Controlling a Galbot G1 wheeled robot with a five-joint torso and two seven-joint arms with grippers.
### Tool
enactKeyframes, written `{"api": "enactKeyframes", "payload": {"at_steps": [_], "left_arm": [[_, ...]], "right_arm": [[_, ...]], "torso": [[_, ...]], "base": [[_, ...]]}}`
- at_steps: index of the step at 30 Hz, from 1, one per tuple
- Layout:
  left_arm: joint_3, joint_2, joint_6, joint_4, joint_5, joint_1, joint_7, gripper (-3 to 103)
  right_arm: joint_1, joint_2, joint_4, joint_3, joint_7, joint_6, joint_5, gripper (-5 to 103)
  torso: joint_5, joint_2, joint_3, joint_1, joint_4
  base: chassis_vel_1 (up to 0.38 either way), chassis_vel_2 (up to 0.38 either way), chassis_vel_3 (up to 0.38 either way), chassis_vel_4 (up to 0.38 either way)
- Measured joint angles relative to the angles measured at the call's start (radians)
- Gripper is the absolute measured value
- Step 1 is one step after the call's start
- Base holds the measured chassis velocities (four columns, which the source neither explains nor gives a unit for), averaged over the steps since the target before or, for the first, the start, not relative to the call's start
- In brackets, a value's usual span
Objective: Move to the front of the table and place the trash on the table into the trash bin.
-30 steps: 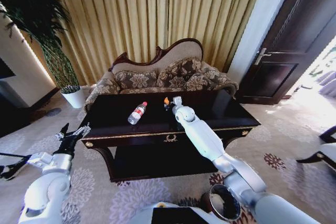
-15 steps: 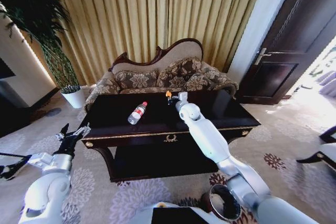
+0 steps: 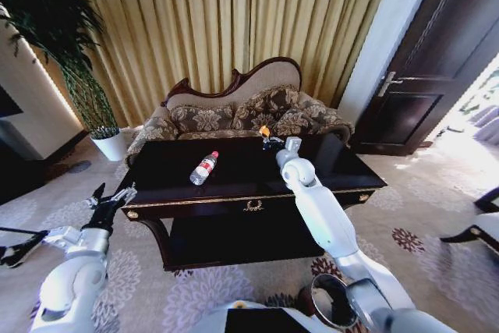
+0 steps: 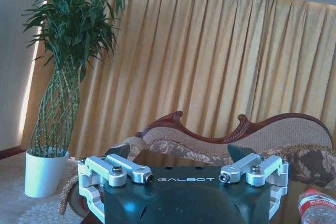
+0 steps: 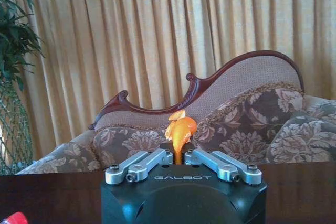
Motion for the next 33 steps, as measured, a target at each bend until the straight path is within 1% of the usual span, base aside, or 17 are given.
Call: {"api": "enactKeyframes", "payload": {"at_steps": [5, 12, 25, 33], "left_arm": [[0.001, 0.001, 0.000, 0.001, 0.000, -0.002, 0.000, 100], [0.011, 0.001, 0.000, 0.000, 0.006, -0.005, 0.000, 100], [0.016, -0.001, 0.001, -0.014, 0.015, 0.000, -0.003, 100], [0.027, -0.006, 0.002, -0.025, 0.020, 0.001, -0.003, 100]], "right_arm": [[-0.017, -0.012, 0.013, 0.017, 0.001, 0.003, 0.001, 5], [-0.048, -0.022, 0.033, 0.037, -0.001, 0.007, 0.001, 5], [-0.089, -0.042, 0.054, 0.074, -0.008, 0.009, 0.000, 5], [-0.118, -0.055, 0.069, 0.098, -0.014, 0.011, 0.000, 5]], "torso": [[0.0000, 0.000, 0.000, 0.000, 0.0000], [0.0000, 0.000, 0.000, 0.000, -0.0001], [0.0000, 0.000, 0.000, 0.000, 0.0002], [0.0000, 0.000, 0.000, 0.000, -0.0001]], "base": [[0.000, 0.000, 0.000, 0.000], [0.090, -0.081, -0.086, 0.094], [0.173, -0.175, -0.183, 0.182], [0.139, -0.148, -0.151, 0.153]]}}
